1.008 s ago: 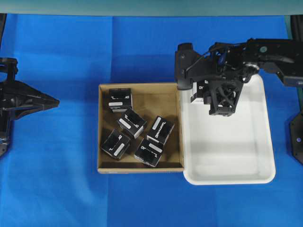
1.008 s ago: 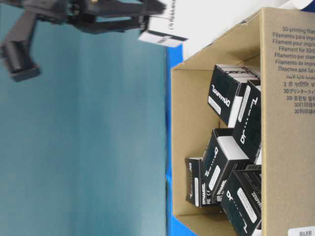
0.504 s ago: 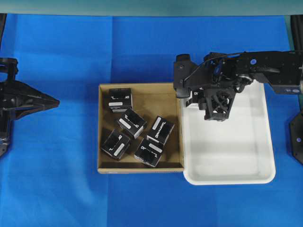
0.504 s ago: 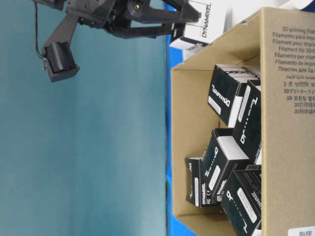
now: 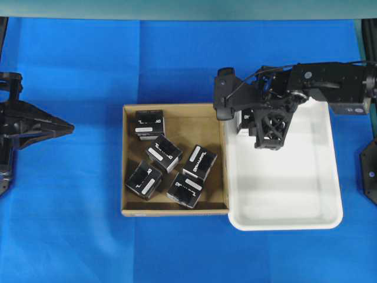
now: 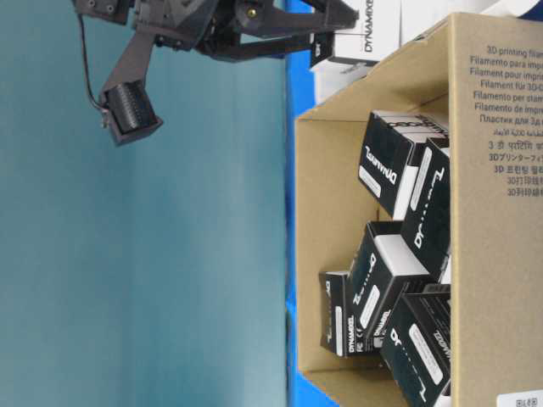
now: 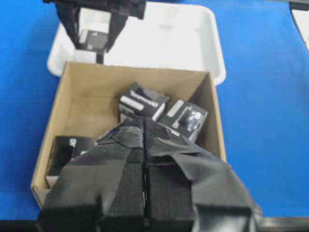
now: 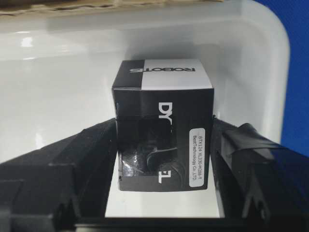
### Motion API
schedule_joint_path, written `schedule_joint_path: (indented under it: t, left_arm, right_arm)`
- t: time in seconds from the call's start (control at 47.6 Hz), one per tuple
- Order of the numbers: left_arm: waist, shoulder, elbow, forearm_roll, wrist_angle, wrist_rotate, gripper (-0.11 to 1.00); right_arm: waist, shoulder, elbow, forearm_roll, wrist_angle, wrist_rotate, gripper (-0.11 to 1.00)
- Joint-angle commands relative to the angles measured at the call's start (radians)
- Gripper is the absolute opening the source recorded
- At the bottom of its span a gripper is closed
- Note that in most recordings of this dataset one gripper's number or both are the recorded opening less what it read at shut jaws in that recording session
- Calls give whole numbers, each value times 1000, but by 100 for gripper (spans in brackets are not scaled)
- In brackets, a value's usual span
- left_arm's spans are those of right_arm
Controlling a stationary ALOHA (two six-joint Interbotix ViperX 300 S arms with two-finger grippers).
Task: Pick a box that is randomly placed inside the cardboard box.
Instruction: 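Lower the held servo box into the white tray's upper-left area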
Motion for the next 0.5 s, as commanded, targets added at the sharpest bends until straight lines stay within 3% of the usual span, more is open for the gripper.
schedule_joint_path:
  t: [0.0, 0.21, 0.378, 0.483]
  left_arm:
    - [3, 3, -20, 2, 8, 2, -7]
    - [3, -6, -20, 2, 21, 0, -7]
    - [3, -8, -20, 2, 21, -2, -7]
    - [3, -8, -20, 2, 21, -2, -7]
  right_arm:
    - [-3, 6, -11, -2, -3, 0, 61]
    - [-6, 5, -12, 0, -25, 0, 62]
    - [2, 0, -12, -2, -32, -2, 95]
    - [2, -12, -15, -2, -31, 0, 100]
